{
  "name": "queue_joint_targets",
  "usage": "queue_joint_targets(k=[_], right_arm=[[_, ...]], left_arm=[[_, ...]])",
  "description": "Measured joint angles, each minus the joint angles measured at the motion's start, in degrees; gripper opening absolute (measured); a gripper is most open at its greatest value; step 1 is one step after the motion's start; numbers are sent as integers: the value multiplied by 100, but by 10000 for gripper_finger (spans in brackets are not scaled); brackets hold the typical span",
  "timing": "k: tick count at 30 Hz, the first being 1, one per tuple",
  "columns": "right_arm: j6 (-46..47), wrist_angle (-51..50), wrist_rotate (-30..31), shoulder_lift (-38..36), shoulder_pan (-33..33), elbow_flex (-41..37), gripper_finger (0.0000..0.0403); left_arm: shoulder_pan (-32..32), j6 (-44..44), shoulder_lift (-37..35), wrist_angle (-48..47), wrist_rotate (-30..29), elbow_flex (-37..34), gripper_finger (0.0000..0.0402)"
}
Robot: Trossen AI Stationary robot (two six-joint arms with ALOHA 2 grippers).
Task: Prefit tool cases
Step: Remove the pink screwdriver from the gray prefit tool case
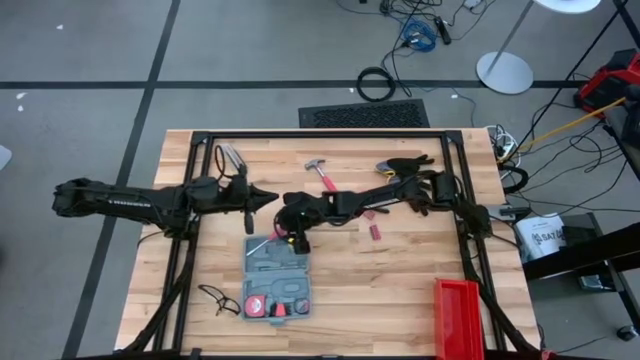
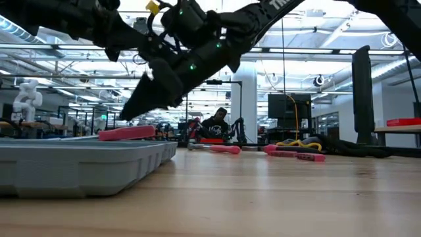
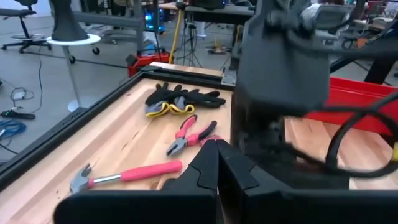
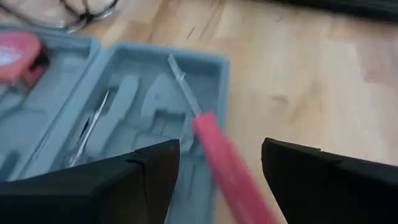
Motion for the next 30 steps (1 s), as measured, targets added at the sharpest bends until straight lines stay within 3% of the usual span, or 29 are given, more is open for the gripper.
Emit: queue_joint_targets(k=[8, 24, 30], right_arm=[[-79, 256, 92, 257, -10, -9, 198], [-394, 124, 15, 247, -66, -4, 10], [-412, 318, 42, 247, -28, -4, 1]], left_arm=[[0, 0, -2, -14, 1, -2, 0], [0, 0, -2, -47, 49, -4, 0], [0, 0, -2, -74, 51, -4, 0]])
